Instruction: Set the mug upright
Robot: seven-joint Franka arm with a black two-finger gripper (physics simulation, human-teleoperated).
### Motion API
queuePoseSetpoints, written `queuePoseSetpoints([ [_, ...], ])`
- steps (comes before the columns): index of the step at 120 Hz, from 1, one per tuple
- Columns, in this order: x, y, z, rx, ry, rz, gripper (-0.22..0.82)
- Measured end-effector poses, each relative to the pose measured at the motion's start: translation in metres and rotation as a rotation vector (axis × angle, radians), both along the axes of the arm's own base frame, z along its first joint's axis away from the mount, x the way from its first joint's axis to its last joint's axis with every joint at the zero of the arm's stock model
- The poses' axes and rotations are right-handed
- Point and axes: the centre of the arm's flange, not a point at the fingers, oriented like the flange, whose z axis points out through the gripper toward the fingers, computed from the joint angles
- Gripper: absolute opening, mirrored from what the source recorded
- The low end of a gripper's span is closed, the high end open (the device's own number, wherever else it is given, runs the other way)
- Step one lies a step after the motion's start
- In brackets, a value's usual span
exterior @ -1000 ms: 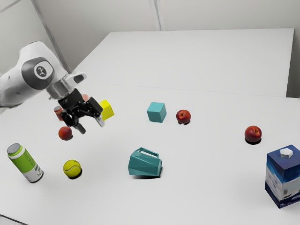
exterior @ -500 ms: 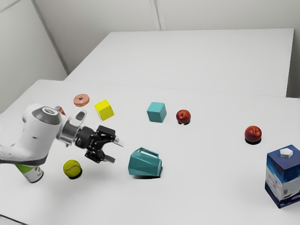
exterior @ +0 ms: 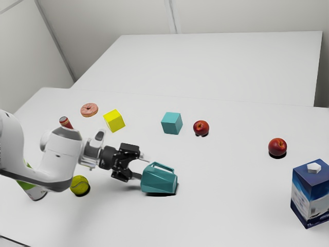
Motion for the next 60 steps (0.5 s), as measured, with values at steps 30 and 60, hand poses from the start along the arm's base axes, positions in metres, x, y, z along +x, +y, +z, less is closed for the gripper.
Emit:
queuePoseSetpoints([
  [30,0.002,-0.021,-0.004,-0.035,-0.045,0.000,0.60],
  [60,0.002,-0.036,-0.006,-0.040,-0.077,-0.015,0.47],
])
